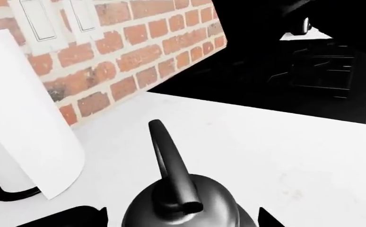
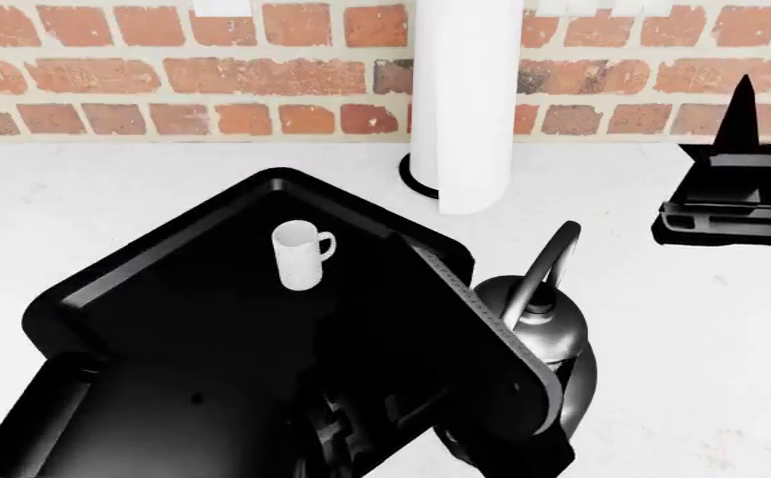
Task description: Pick the kettle from the counter and place it on the tray. Then pick the mug from the cabinet and place it on the tray. Then close the cabinet doors.
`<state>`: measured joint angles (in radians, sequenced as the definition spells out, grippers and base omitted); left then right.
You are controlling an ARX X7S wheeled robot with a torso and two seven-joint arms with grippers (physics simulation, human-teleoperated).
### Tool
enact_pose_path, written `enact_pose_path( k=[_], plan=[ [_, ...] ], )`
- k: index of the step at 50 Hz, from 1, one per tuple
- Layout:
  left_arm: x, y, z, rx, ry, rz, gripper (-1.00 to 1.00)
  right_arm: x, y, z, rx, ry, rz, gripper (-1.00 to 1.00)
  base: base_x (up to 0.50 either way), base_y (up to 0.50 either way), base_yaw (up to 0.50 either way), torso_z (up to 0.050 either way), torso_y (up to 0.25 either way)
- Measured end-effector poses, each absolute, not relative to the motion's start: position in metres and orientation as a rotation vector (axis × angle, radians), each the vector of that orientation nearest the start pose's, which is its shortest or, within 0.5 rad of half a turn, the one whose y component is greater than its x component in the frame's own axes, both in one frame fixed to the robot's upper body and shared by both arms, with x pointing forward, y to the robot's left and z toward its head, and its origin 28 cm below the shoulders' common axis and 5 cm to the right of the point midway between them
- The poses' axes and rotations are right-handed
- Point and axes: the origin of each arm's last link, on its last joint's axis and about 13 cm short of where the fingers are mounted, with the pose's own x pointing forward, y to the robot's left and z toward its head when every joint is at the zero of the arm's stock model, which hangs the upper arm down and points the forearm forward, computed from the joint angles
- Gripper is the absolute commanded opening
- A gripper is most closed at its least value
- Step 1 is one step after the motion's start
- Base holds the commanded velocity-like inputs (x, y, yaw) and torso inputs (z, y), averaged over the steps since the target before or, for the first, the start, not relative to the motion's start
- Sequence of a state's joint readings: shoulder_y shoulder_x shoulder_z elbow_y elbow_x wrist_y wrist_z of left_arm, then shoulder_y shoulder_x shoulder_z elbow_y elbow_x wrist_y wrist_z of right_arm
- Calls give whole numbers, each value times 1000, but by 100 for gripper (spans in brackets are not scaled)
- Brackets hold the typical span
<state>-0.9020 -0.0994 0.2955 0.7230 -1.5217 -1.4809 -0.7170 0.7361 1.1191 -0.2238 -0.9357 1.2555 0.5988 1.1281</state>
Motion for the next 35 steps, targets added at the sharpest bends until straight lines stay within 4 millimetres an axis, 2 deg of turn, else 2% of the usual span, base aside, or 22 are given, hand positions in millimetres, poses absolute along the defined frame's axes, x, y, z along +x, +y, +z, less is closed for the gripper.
enact_pose_path(
  k=[9,10,27,35],
  plan=[
    [186,120,234,213,68,-929,100,169,-151,273,-181,-436,-221,100,0,0,0,0,0],
    [186,120,233,213,70,-931,-100,169,-151,273,-181,-435,-221,100,0,0,0,0,0],
    [187,118,229,206,70,-949,-100,170,-151,270,-178,-427,-221,100,0,0,0,0,0],
    [186,119,246,125,-1,-932,-100,170,-152,269,-174,-426,-223,100,0,0,0,0,0]
  ],
)
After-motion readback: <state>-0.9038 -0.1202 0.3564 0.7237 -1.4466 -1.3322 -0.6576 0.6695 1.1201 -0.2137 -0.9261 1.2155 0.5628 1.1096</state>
